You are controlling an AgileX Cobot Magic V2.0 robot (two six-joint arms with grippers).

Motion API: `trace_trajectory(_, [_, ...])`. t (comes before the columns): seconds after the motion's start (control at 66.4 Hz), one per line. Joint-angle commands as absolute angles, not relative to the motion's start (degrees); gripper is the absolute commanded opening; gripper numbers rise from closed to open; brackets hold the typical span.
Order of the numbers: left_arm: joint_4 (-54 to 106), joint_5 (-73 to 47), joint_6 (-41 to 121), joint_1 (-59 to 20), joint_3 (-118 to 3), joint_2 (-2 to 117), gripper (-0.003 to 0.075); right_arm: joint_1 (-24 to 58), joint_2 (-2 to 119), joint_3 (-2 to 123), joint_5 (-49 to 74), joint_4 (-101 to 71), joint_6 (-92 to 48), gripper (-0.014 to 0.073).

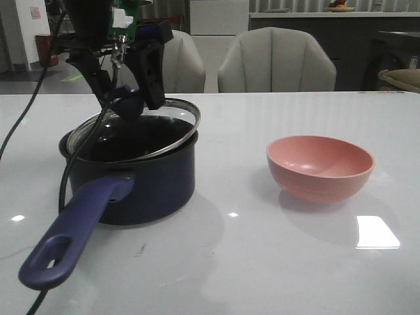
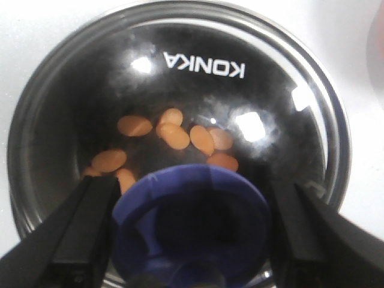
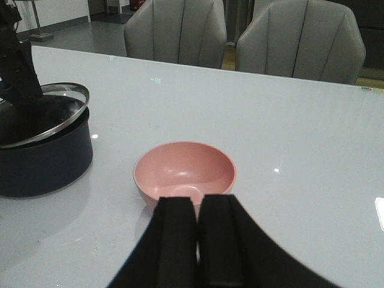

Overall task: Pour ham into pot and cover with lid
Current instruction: 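Lower the lid onto the saucepan rim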

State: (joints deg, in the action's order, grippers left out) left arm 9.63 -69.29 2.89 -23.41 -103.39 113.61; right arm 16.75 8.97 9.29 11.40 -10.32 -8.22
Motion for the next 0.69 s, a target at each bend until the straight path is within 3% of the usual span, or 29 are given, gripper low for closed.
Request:
trace_trajectory(0.0, [9.28, -69.83, 2.69, -23.68, -105.0, 111.34, 0.0475, 16.89, 9.42, 10.95, 7.07, -10.25, -8.72, 0.0167])
trace_trajectory(0.12, [9.28, -69.83, 2.69, -23.68, -105.0, 111.34, 0.0525, 16.89, 9.42, 10.95, 7.07, -10.25, -8.72, 0.0167])
trace_trajectory(0.678, [7.08, -72.78, 2.69, -23.92, -108.85, 111.47, 0.0526, 16.89, 9.42, 10.95, 7.07, -10.25, -8.72, 0.0167])
